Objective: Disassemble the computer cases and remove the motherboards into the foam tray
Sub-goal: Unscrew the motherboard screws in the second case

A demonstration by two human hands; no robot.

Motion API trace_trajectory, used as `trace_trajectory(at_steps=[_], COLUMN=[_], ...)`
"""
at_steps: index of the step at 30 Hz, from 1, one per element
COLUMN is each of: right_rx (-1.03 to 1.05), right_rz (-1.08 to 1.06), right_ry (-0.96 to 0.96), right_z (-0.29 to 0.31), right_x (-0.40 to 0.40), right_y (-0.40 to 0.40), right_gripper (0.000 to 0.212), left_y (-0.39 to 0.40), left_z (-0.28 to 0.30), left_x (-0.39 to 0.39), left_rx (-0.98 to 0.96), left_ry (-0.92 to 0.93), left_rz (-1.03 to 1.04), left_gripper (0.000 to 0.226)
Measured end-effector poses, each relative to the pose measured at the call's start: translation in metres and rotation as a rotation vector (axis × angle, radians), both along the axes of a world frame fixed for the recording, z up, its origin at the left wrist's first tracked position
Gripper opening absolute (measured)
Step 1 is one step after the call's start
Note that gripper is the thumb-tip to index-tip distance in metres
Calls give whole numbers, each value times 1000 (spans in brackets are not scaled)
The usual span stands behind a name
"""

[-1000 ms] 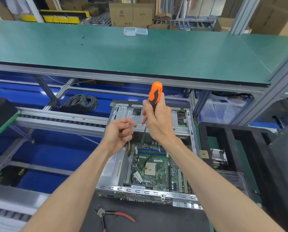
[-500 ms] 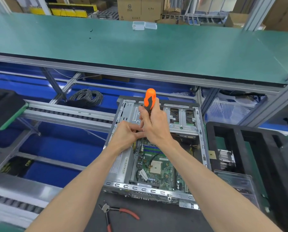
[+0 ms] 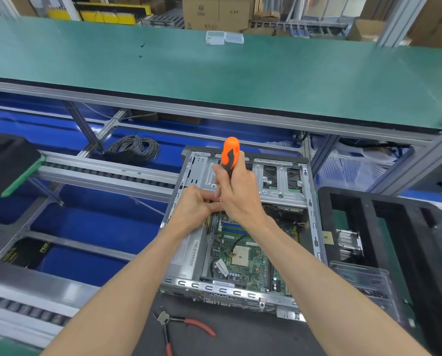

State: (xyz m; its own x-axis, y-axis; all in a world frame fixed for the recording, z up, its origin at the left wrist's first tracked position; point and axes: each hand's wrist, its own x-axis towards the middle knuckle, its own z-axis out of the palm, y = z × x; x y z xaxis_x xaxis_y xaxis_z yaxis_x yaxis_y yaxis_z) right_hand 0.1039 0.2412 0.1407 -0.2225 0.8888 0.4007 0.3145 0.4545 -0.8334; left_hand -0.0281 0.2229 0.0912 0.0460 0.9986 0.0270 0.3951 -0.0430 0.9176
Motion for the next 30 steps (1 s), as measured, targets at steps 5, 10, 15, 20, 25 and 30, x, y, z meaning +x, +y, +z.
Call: trace_trajectory(at_steps=[5,10,15,20,25,30], right_rx=[5,5,-5,20,6,-10], right_rz=[-3,-4,-6,-6,3,-2], right_ry=[-3,5,13,-6,4,12], right_z=[-2,-1,-1,-1,-1,-1], right_x=[0,-1,-1,-2,-1,-1], right_y=[-1,-3,-3,-4,-4,-4], right_gripper=[11,11,10,13,15,20], left_y=[-1,-2,-4,-5,-6,-7], left_z=[1,0,2,5,5,8], left_x=[1,-2,0,1,2,2], left_rx=[5,0,-2,1,-8,0], left_ry=[27,21,24,3,5,4], left_rz=[8,7,5,5,16,20], left_gripper=[11,8,25,39,44,45])
